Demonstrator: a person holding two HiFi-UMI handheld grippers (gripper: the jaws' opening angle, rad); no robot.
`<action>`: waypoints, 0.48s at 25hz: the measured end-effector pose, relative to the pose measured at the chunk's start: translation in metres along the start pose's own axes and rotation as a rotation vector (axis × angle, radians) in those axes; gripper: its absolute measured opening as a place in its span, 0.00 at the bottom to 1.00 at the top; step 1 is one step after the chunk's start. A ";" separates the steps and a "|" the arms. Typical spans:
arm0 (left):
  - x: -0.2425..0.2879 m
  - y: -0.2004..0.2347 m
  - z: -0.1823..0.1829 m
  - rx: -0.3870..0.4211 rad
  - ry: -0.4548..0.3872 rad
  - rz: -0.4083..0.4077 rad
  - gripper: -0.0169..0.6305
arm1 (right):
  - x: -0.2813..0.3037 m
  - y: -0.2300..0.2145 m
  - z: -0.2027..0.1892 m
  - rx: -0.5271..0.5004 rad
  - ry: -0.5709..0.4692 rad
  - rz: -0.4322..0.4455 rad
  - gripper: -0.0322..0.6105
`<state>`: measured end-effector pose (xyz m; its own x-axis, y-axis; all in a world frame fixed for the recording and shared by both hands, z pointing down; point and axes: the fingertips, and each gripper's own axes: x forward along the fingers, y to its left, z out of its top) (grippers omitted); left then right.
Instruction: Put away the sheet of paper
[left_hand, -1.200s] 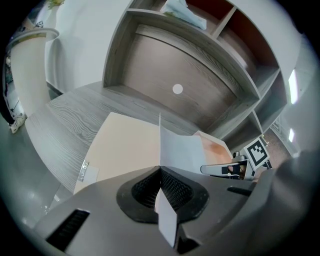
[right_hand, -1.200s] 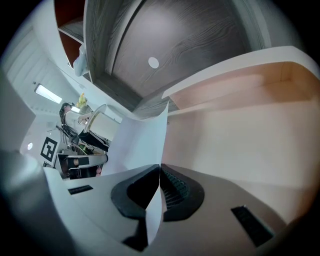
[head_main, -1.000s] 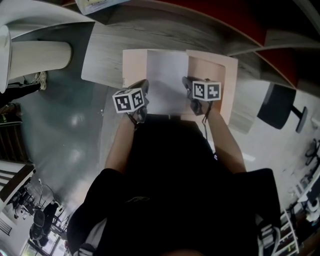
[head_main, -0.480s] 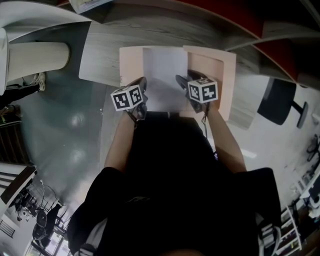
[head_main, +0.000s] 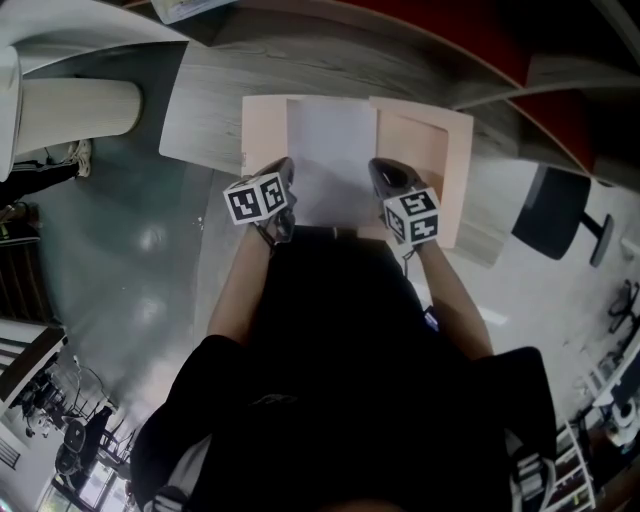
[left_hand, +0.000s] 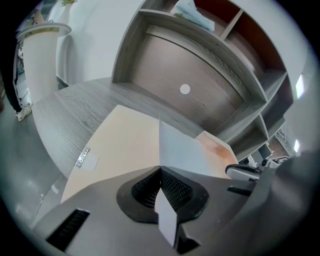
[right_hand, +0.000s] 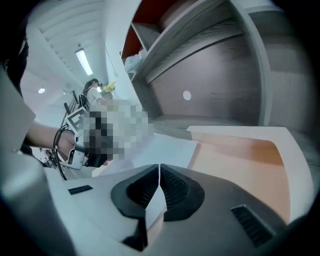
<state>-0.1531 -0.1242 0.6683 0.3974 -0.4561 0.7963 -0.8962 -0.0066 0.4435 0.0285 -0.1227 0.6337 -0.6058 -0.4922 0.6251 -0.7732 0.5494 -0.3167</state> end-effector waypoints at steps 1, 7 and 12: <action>0.000 0.001 0.000 -0.005 0.000 -0.002 0.10 | 0.000 0.005 -0.002 -0.003 0.005 0.011 0.09; 0.002 0.000 -0.003 -0.022 -0.004 -0.010 0.10 | 0.003 0.023 -0.013 0.003 0.038 0.046 0.09; 0.001 -0.002 -0.002 -0.025 -0.012 -0.015 0.10 | 0.008 0.032 -0.014 -0.006 0.063 0.089 0.09</action>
<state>-0.1503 -0.1226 0.6691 0.4086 -0.4666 0.7844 -0.8847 0.0088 0.4660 0.0019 -0.0994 0.6389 -0.6589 -0.3978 0.6385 -0.7156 0.5930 -0.3691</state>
